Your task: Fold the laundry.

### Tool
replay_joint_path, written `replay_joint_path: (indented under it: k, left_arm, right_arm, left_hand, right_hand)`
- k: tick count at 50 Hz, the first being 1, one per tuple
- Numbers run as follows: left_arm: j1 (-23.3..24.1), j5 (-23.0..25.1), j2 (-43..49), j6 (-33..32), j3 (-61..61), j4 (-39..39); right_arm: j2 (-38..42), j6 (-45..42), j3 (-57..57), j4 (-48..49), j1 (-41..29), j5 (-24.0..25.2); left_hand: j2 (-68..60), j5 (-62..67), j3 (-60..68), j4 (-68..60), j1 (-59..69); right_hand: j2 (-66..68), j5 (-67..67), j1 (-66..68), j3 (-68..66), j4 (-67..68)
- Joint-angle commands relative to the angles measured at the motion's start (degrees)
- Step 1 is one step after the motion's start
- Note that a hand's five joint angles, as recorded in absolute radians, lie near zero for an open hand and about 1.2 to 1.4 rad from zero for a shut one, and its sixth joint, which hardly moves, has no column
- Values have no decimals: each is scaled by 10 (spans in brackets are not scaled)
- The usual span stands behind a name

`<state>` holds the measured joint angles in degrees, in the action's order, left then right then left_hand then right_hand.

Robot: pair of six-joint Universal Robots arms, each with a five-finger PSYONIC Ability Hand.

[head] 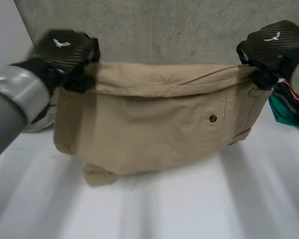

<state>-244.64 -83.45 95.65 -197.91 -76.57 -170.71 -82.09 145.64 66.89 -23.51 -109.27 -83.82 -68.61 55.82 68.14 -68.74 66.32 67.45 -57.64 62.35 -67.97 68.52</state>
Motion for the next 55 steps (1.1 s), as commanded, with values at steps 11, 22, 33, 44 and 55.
replay_joint_path:
  k: [11, 22, 33, 44, 55]
  left_arm:
    - [-1, -7, 248, 13, 332, -460]
    - [-7, -7, 234, 82, 248, -408]
    - [-2, -4, 257, 65, 9, -382]
    - [13, -12, 187, -97, -169, -215]
    - [47, -5, -71, -207, -358, 120]
  right_arm:
    - [222, 113, -236, 433, -44, -143]
    - [198, 113, -157, 455, -46, -129]
    - [282, 64, -37, 340, -45, -102]
    - [252, -100, 119, 171, -39, -107]
    - [-2, -201, 332, -61, -38, -93]
  left_hand:
    - [-114, 142, 119, -113, 137]
    - [-114, 142, 119, -113, 137]
    - [-114, 142, 119, -113, 137]
    - [-114, 142, 119, -113, 137]
    - [-114, 142, 119, -113, 137]
  right_hand:
    - [126, -124, 176, -120, 115]
    - [126, -124, 176, -120, 115]
    - [126, -124, 176, -120, 115]
    - [126, -124, 176, -120, 115]
    - [126, -124, 176, -120, 115]
